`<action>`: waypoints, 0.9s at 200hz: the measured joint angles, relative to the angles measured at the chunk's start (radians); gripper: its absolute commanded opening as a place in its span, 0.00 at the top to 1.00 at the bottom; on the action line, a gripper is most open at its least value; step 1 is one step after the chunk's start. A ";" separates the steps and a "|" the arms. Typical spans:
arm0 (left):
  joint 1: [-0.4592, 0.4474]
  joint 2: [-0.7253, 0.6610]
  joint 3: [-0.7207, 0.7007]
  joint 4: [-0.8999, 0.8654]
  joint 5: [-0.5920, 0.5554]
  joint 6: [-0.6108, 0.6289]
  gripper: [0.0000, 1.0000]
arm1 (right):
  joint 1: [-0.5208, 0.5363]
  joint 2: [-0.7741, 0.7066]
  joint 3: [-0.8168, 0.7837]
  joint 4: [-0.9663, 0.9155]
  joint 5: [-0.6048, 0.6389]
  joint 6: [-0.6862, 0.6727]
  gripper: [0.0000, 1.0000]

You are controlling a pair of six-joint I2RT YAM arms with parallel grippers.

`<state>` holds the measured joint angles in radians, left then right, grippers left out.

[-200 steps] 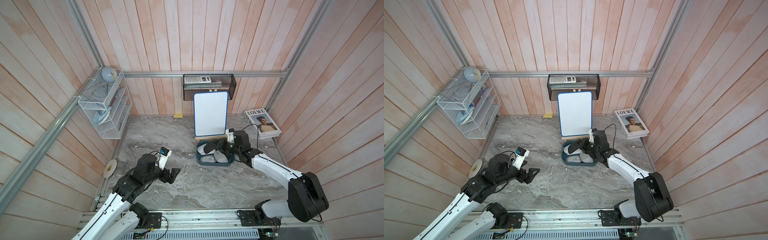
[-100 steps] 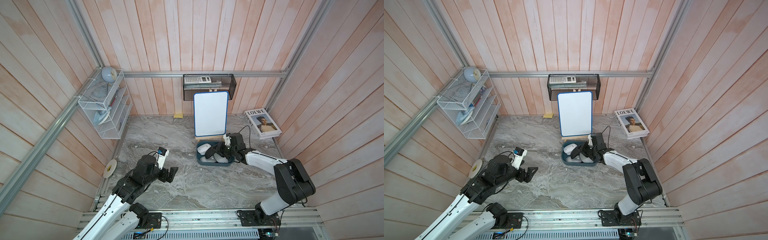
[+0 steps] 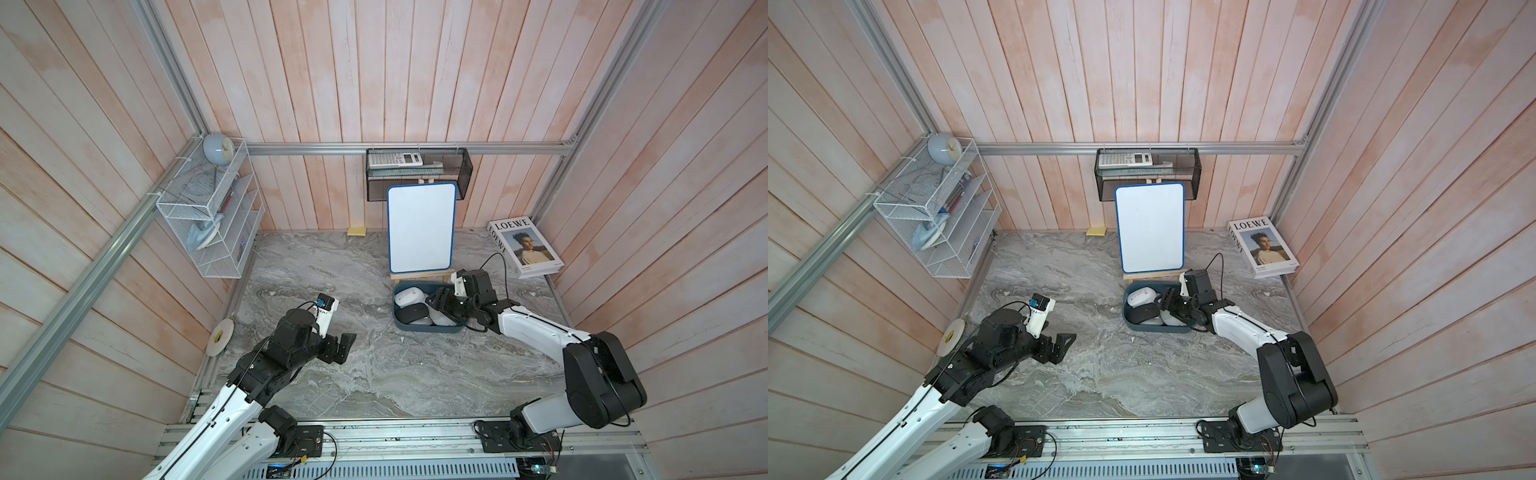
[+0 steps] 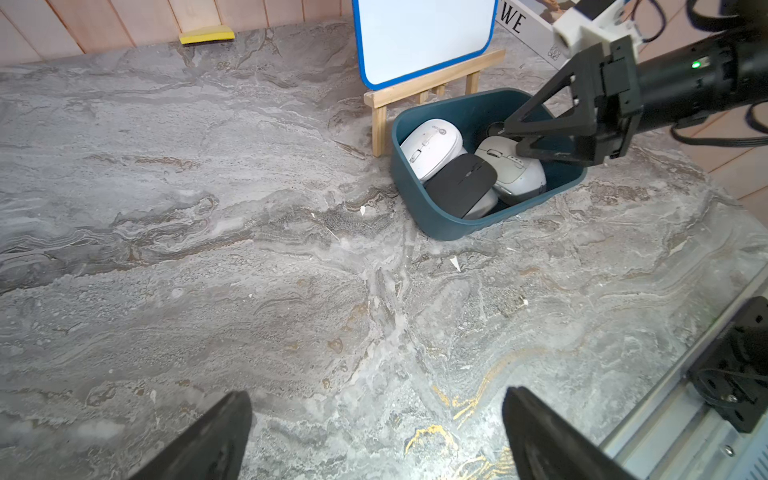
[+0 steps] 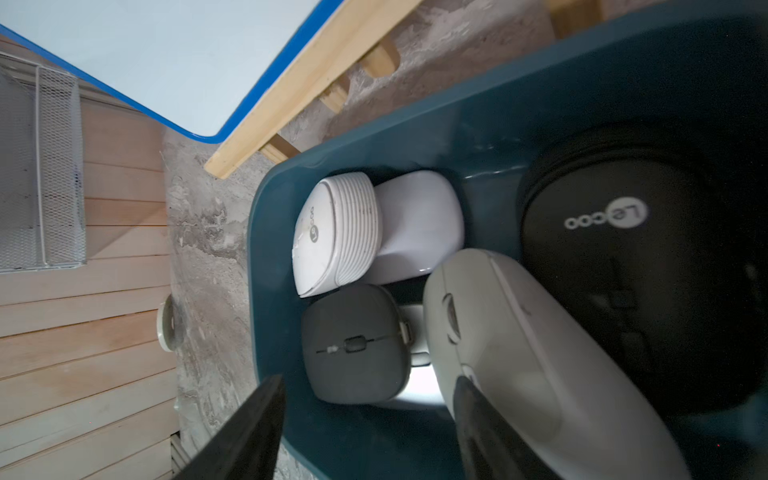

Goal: Put the mouse in the storage box
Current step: Place the mouse in the storage box, then reset both arms

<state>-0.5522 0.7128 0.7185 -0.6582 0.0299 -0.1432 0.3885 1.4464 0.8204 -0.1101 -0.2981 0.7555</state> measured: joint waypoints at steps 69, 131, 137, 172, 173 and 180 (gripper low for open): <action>0.022 0.093 -0.098 0.232 -0.417 -0.040 0.00 | -0.045 -0.388 -0.051 -0.128 0.451 -0.261 0.30; 0.288 0.360 -0.435 0.874 -0.607 0.089 0.00 | -0.087 -0.515 -0.460 0.188 0.835 -0.579 0.22; 0.316 0.381 -0.454 0.926 -0.599 0.099 0.00 | -0.094 -0.503 -0.497 0.240 0.843 -0.597 0.20; 0.472 0.560 -0.470 1.275 -0.490 0.106 0.00 | -0.224 -0.346 -0.600 0.525 0.819 -0.631 0.20; 0.474 0.564 -0.469 1.279 -0.489 0.107 0.00 | -0.227 -0.343 -0.600 0.531 0.817 -0.631 0.20; 0.491 0.599 -0.449 1.304 -0.467 0.106 0.00 | -0.258 -0.315 -0.599 0.593 0.789 -0.630 0.20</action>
<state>-0.0608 1.3121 0.2695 0.6456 -0.4374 -0.0368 0.1303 1.1309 0.2214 0.4828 0.4904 0.1257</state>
